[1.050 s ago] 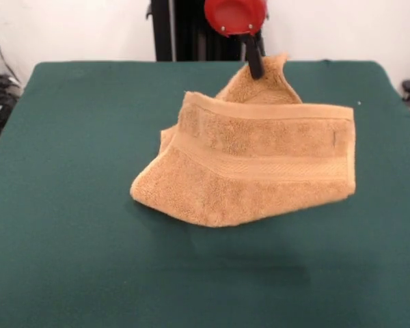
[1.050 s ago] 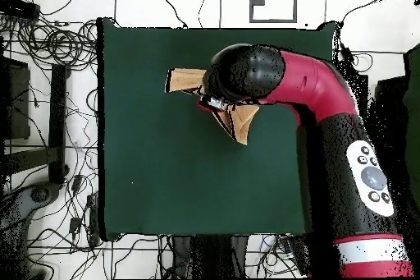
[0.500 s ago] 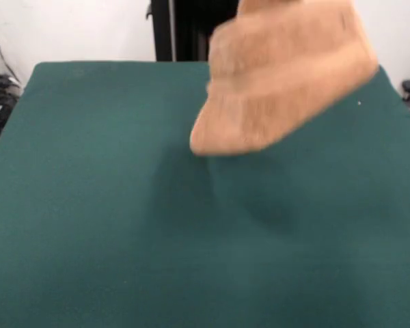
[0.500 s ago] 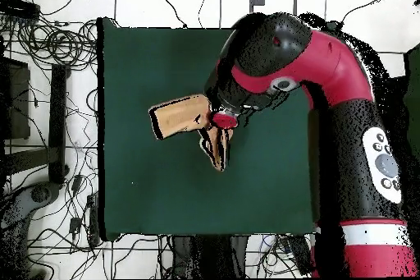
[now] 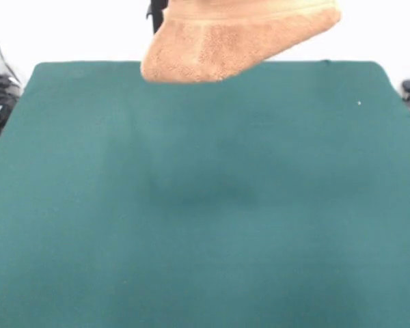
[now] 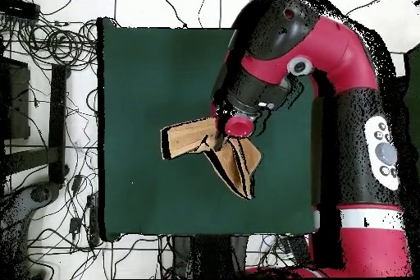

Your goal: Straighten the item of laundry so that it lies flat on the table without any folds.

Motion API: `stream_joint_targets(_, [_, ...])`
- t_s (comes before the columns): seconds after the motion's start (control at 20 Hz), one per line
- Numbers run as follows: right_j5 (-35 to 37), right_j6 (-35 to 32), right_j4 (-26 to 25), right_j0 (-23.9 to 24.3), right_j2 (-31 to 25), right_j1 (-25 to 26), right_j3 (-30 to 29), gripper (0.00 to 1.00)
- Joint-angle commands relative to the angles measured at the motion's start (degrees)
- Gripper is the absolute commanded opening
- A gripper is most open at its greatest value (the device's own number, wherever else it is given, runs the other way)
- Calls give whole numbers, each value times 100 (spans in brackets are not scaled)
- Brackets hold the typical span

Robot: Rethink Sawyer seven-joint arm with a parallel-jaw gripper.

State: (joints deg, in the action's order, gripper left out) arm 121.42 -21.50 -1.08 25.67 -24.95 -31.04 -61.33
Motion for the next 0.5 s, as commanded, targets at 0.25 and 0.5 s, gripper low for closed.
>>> stream_joint_targets(0.25, [1105,-1894,-144,-378,-21,498,161,0])
stream_joint_targets(0.5, [1099,-1075,-563,-133,-121,145,-63,0])
